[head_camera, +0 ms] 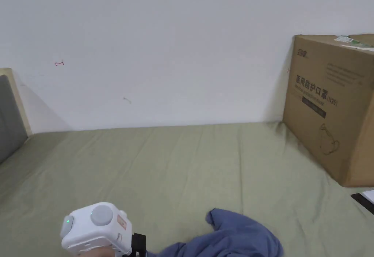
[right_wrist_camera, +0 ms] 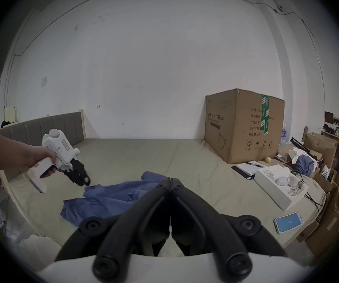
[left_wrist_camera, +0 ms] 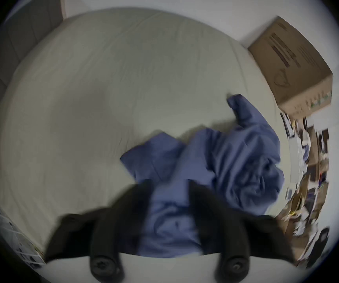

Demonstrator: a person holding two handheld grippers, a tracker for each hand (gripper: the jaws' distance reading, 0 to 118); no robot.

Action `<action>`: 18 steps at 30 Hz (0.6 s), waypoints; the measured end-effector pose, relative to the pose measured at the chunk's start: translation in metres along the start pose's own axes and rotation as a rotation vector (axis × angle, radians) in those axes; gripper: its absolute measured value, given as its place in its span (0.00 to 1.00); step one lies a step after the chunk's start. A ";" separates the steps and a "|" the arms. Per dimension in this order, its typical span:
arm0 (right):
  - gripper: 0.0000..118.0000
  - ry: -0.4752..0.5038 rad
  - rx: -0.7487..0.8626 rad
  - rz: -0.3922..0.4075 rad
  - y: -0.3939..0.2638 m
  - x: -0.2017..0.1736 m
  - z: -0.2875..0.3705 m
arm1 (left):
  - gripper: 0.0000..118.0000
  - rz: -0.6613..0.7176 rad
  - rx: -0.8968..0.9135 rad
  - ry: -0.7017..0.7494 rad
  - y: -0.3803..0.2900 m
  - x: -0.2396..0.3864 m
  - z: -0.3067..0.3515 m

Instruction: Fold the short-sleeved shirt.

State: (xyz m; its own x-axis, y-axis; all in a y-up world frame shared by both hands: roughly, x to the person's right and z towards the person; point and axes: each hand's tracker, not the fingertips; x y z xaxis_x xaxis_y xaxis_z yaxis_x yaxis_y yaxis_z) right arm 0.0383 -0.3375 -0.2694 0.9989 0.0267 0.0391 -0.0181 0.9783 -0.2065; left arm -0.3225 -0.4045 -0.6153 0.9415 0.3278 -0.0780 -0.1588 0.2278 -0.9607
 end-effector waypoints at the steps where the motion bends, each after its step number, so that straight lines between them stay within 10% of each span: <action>1: 0.00 -0.001 -0.012 -0.004 -0.002 0.001 -0.003 | 0.92 0.033 0.004 0.013 0.004 -0.004 -0.010; 11: 0.00 -0.020 -0.125 -0.072 -0.024 0.006 -0.036 | 0.88 -0.170 -0.005 0.193 -0.012 0.015 -0.071; 14: 0.00 -0.033 -0.140 -0.076 -0.027 0.003 -0.038 | 0.40 -0.279 0.083 0.286 -0.029 0.037 -0.057; 15: 0.00 -0.040 -0.145 -0.074 -0.028 0.001 -0.039 | 0.00 -0.296 0.104 0.214 -0.034 0.040 -0.052; 18: 0.00 -0.024 -0.168 -0.109 -0.024 0.004 -0.048 | 0.00 -0.288 0.123 0.147 -0.047 0.044 -0.042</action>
State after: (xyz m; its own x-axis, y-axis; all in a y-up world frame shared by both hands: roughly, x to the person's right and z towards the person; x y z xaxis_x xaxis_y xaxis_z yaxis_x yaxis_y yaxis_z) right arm 0.0446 -0.3711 -0.3109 0.9932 -0.0706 0.0929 0.0996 0.9276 -0.3601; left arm -0.2611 -0.4398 -0.5849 0.9842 0.1002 0.1460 0.0939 0.4039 -0.9100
